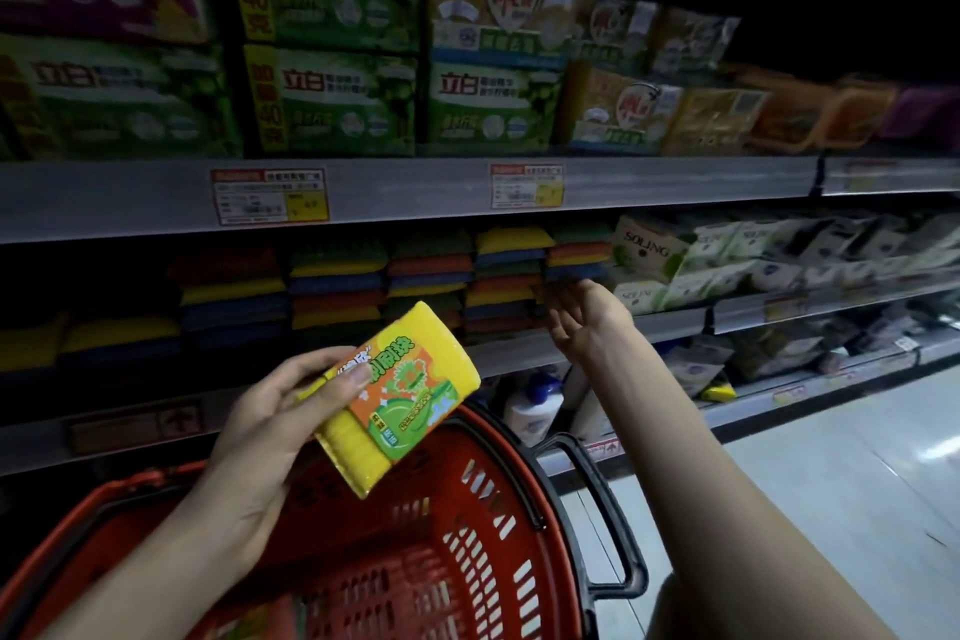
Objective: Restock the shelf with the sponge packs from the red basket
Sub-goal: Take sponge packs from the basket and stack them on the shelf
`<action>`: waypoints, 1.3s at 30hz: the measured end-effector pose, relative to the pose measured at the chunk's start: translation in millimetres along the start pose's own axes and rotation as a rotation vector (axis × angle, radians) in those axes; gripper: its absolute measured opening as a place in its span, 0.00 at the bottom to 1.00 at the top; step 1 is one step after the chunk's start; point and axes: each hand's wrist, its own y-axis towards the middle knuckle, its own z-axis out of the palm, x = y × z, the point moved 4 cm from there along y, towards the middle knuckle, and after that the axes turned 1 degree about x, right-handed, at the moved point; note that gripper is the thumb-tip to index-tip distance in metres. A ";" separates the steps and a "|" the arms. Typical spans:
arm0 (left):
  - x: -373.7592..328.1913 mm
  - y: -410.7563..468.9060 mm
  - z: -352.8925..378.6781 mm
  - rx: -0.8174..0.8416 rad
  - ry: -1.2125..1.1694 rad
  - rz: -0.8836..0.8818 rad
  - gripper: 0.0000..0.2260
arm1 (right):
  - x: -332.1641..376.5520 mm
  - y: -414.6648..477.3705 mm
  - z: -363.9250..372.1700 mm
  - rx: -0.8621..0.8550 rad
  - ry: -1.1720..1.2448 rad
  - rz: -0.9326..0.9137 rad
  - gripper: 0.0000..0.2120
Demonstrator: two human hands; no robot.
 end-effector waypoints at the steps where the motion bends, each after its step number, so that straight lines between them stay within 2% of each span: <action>1: 0.0 -0.2 -0.5 0.003 0.001 0.002 0.24 | 0.5 -0.7 0.7 -0.002 0.005 -0.012 0.12; 6: 0.3 -0.5 -4.8 -0.006 -0.011 0.013 0.27 | -1.2 -4.0 2.4 -0.031 0.010 -0.035 0.06; 10: -1.5 -1.3 -7.6 -0.007 -0.015 0.026 0.30 | -2.3 -3.9 3.1 -0.050 0.023 -0.039 0.17; 14: -3.9 -2.0 -9.3 -0.007 -0.016 0.022 0.28 | -2.2 -2.6 1.2 -0.063 0.059 -0.040 0.06; 17: -3.8 -1.8 -9.5 -0.003 -0.009 0.009 0.24 | -4.0 1.7 -1.4 -0.044 0.065 -0.037 0.18; 19: -3.5 -1.3 -10.3 -0.014 -0.014 0.003 0.21 | -7.8 -3.1 -1.9 -0.037 0.035 -0.021 0.20; 23: -3.5 -0.8 -11.9 -0.019 -0.008 -0.005 0.26 | -17.3 -18.3 2.8 -0.040 -0.024 -0.013 0.16; 30: -2.3 -2.0 -10.5 -0.026 -0.012 -0.012 0.21 | -25.7 -23.9 13.0 -0.029 -0.086 0.008 0.13; 32: -2.6 -2.9 -11.0 -0.024 -0.004 -0.011 0.23 | -25.8 -27.0 15.3 -0.034 -0.081 0.001 0.09; 34: -2.4 -3.0 -12.0 -0.019 0.012 -0.014 0.25 | -25.4 -29.3 17.3 -0.037 -0.071 -0.005 0.10; 39: -2.7 -2.1 -14.4 -0.042 -0.001 -0.012 0.20 | -24.7 -31.4 19.8 -0.058 -0.021 -0.012 0.10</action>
